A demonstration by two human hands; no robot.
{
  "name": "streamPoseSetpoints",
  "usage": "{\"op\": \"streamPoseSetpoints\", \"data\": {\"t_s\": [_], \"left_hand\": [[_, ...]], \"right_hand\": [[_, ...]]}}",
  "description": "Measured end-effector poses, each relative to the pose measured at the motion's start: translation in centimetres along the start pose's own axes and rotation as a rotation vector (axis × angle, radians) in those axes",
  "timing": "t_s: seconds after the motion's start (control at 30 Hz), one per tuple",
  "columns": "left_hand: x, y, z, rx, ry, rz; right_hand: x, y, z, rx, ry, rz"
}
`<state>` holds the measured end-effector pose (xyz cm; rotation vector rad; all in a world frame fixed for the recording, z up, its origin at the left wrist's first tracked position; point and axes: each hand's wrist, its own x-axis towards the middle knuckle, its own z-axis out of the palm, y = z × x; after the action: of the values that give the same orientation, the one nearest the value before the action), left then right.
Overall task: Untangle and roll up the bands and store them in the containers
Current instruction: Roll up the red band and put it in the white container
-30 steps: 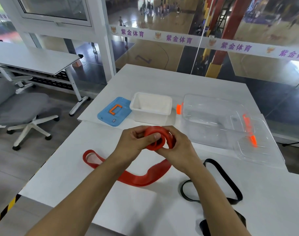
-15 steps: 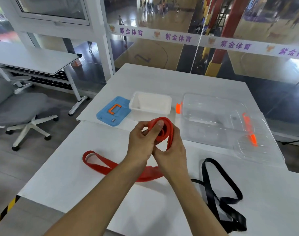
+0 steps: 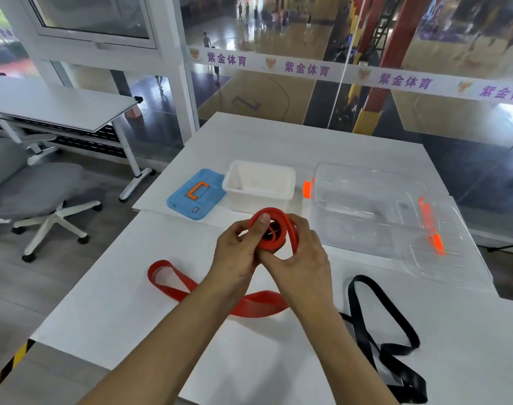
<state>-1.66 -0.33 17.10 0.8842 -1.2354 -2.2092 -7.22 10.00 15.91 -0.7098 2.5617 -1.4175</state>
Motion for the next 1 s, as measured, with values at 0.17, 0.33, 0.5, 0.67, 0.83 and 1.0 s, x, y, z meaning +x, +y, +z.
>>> {"op": "streamPoseSetpoints", "data": {"t_s": [0.17,0.33,0.5,0.67,0.83,1.0], "left_hand": [[0.0,-0.4,-0.5,0.030,0.011,-0.021],[0.3,0.4,-2.1,0.146,-0.095,-0.152],[0.7,2.4,-3.5,0.371,-0.285,-0.165],[1.2,6.1,-4.0,0.898,-0.581,-0.107],[1.0,6.2,-3.4,1.066,-0.606,-0.039],[0.5,5.7,-3.5,1.041,-0.523,0.007]], "right_hand": [[-0.2,0.3,0.8,-0.056,-0.043,-0.041],[0.1,1.7,0.2,-0.115,-0.181,-0.091],[0.8,2.4,-1.2,-0.212,-0.315,-0.219],[1.1,1.1,-2.7,-0.362,-0.498,-0.359],[0.9,0.3,-3.3,-0.349,-0.529,-0.373],[0.0,0.8,-3.4,-0.170,-0.519,-0.272]]}}
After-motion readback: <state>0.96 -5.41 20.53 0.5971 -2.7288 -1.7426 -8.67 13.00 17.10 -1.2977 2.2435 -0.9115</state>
